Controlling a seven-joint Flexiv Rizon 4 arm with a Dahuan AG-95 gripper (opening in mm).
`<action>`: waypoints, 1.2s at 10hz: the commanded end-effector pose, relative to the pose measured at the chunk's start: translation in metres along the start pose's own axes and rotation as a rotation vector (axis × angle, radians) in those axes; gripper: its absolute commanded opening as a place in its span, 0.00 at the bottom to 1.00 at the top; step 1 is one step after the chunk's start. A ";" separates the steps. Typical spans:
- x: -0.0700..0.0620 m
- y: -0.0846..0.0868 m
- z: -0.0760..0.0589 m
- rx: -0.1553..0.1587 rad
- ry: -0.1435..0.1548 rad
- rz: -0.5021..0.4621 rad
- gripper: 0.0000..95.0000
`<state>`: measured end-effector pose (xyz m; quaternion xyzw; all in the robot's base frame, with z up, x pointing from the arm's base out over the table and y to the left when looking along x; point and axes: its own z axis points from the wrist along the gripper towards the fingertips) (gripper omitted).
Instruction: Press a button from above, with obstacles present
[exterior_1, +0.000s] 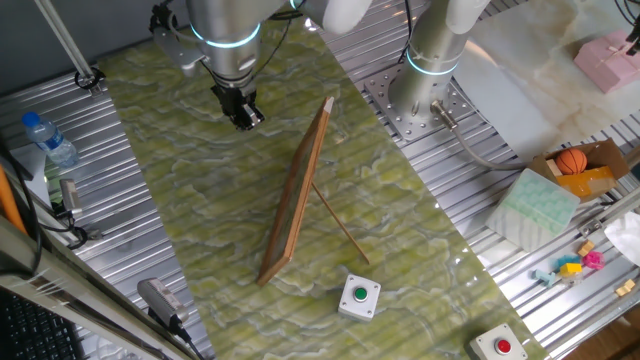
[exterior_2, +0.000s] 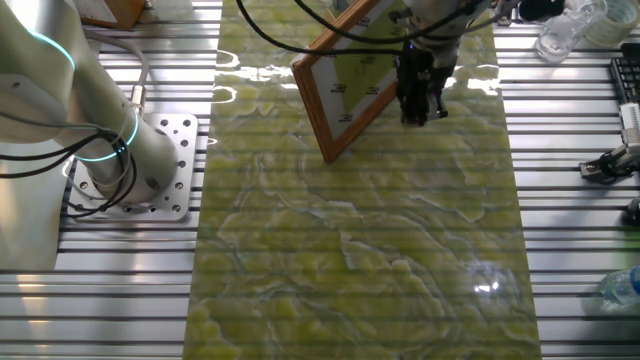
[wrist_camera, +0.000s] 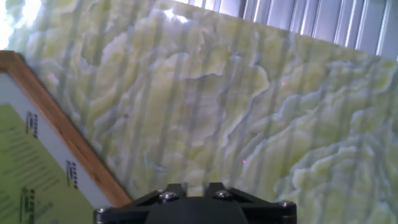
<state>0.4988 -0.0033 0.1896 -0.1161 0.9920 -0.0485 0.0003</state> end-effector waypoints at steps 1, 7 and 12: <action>-0.001 0.001 -0.002 -0.005 -0.002 0.000 0.00; -0.004 0.022 -0.038 -0.062 -0.017 -0.046 0.00; -0.012 0.062 -0.076 -0.066 -0.013 -0.053 0.00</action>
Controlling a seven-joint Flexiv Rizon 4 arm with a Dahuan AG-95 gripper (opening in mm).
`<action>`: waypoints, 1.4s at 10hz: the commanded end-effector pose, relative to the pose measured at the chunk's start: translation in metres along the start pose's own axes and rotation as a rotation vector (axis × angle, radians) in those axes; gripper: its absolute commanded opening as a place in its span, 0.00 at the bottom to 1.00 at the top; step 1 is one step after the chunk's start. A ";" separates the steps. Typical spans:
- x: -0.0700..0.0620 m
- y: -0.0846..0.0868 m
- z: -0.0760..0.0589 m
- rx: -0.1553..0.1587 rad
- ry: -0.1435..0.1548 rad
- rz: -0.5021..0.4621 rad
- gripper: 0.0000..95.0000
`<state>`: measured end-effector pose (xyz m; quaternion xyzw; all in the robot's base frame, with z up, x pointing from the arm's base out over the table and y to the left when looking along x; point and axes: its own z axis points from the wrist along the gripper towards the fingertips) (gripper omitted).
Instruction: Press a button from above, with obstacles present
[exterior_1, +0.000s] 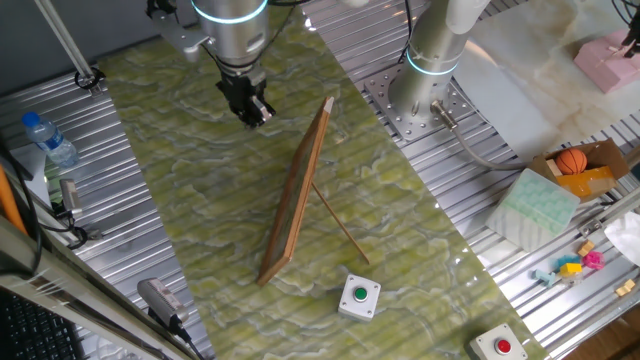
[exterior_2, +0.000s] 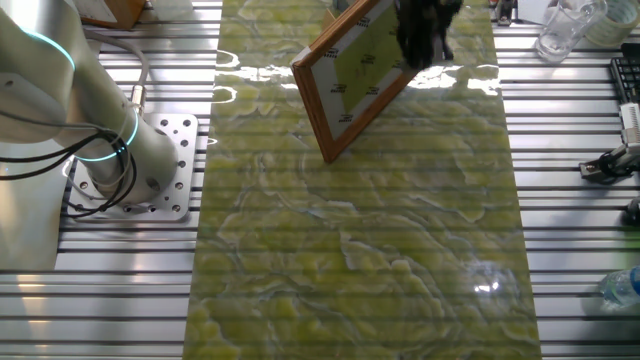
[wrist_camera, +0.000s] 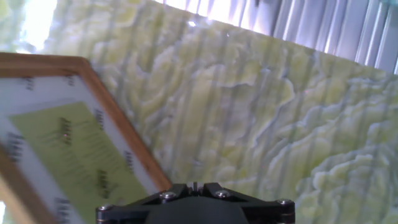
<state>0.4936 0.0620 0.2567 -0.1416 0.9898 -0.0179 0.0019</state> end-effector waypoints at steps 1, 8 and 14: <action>-0.008 0.015 -0.009 -0.016 -0.002 -0.001 0.00; -0.033 0.052 -0.034 -0.064 0.006 0.020 0.00; -0.037 0.055 -0.035 0.086 0.025 -0.098 0.00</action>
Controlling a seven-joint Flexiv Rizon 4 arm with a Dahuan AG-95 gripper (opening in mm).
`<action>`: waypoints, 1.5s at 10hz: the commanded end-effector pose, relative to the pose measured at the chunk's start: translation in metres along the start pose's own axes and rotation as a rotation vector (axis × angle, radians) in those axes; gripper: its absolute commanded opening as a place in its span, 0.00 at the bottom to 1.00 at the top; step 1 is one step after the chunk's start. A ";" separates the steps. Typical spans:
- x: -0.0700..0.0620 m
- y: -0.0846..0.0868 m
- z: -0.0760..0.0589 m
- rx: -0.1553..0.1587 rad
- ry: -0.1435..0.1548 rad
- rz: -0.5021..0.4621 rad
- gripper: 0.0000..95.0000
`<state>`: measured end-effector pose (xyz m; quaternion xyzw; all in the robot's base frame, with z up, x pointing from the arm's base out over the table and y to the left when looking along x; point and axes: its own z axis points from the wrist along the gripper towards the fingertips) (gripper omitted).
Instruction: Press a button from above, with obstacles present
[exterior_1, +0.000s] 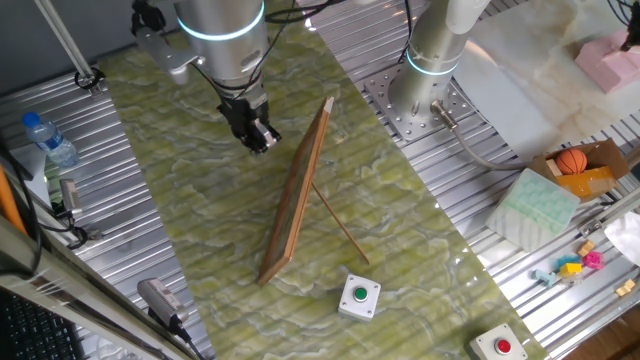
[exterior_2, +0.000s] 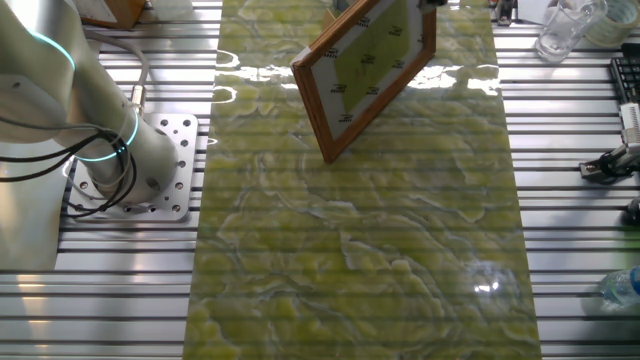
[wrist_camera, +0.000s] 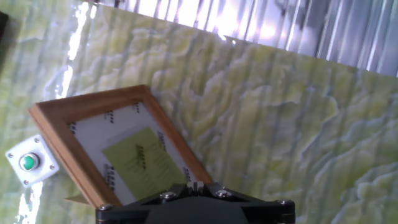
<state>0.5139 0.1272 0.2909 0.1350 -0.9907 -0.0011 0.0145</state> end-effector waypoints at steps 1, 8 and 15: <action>0.001 -0.001 0.001 0.108 -0.008 -0.147 0.00; 0.023 0.056 -0.031 -0.033 -0.005 -0.127 0.00; 0.024 0.125 -0.005 -0.034 -0.018 -0.065 0.00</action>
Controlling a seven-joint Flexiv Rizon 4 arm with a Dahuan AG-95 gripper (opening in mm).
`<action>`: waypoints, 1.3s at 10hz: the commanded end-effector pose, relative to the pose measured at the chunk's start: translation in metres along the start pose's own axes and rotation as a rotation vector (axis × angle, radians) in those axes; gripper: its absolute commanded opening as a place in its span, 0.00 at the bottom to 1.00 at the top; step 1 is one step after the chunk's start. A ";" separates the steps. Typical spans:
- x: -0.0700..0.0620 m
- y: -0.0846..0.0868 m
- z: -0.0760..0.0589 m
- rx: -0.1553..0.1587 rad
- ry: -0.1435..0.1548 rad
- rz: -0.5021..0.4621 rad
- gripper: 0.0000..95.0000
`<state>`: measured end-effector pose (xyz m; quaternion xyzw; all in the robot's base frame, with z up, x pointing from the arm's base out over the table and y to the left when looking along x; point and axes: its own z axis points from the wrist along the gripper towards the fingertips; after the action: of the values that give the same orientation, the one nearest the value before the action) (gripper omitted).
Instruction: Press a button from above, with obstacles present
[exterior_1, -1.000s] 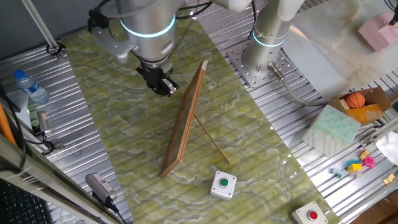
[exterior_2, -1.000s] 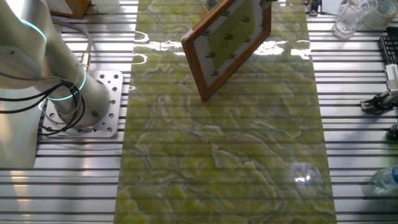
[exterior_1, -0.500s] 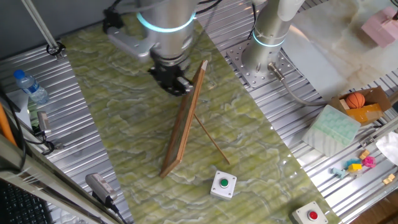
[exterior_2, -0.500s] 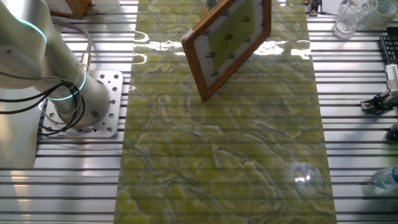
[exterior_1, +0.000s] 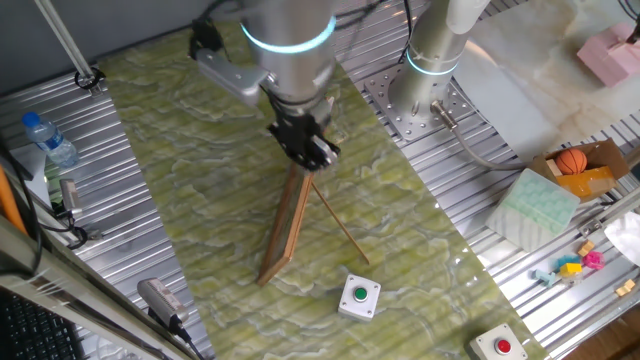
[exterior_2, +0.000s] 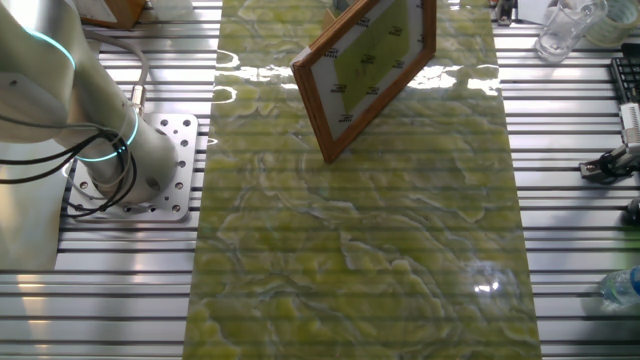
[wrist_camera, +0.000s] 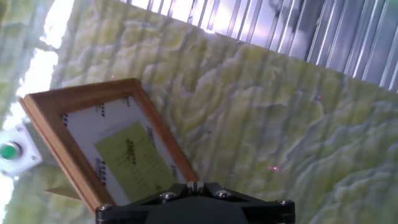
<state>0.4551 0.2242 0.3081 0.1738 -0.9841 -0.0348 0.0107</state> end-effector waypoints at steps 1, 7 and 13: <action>-0.011 0.020 0.017 0.031 -0.001 0.021 0.00; -0.015 0.031 0.027 0.069 0.014 0.014 0.00; -0.015 0.031 0.027 0.065 -0.003 -0.105 0.00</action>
<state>0.4556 0.2589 0.2835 0.2243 -0.9745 -0.0034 -0.0008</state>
